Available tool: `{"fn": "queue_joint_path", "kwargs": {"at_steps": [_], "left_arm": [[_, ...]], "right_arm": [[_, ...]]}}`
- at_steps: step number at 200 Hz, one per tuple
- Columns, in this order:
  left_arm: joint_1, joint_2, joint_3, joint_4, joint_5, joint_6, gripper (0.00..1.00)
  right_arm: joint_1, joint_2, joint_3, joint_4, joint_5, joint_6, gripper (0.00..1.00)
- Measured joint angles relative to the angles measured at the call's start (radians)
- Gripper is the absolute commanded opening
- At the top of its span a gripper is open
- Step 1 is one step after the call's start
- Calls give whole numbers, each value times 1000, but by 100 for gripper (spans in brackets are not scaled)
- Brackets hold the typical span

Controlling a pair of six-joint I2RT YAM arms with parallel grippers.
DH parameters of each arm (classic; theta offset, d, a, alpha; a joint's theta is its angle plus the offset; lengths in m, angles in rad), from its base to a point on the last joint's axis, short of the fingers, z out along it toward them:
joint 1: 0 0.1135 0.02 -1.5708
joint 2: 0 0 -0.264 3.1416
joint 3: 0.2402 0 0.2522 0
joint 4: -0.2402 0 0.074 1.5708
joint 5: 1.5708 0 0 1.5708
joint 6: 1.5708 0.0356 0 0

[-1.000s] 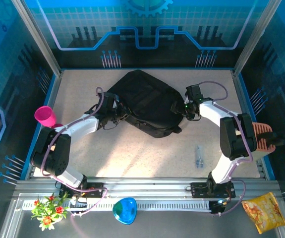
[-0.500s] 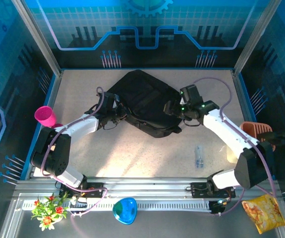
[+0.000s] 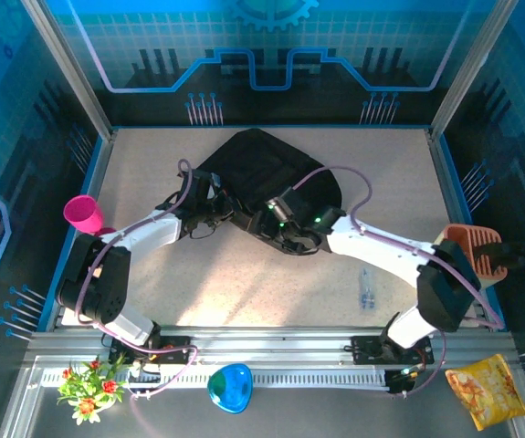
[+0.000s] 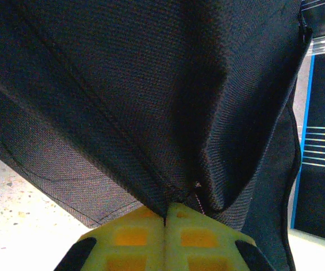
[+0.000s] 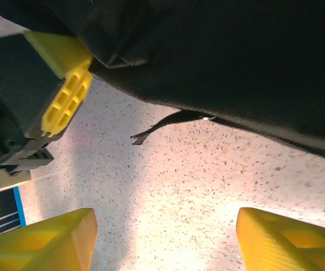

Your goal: Pack books, pencil case, and school supplies into a backpack

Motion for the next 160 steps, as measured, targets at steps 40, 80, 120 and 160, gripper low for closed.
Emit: {"fn": "queue_joint_path", "kwargs": {"at_steps": [40, 80, 120, 160], "left_arm": [[0, 0, 2, -1, 16, 18, 0], [0, 0, 2, -1, 26, 18, 0], [0, 0, 2, -8, 28, 19, 0], [0, 0, 2, -9, 34, 19, 0]], "right_arm": [[23, 94, 26, 34, 28, 102, 65], [21, 171, 55, 77, 55, 118, 62], [14, 196, 75, 82, 94, 128, 48], [10, 196, 75, 80, 119, 129, 38]]}}
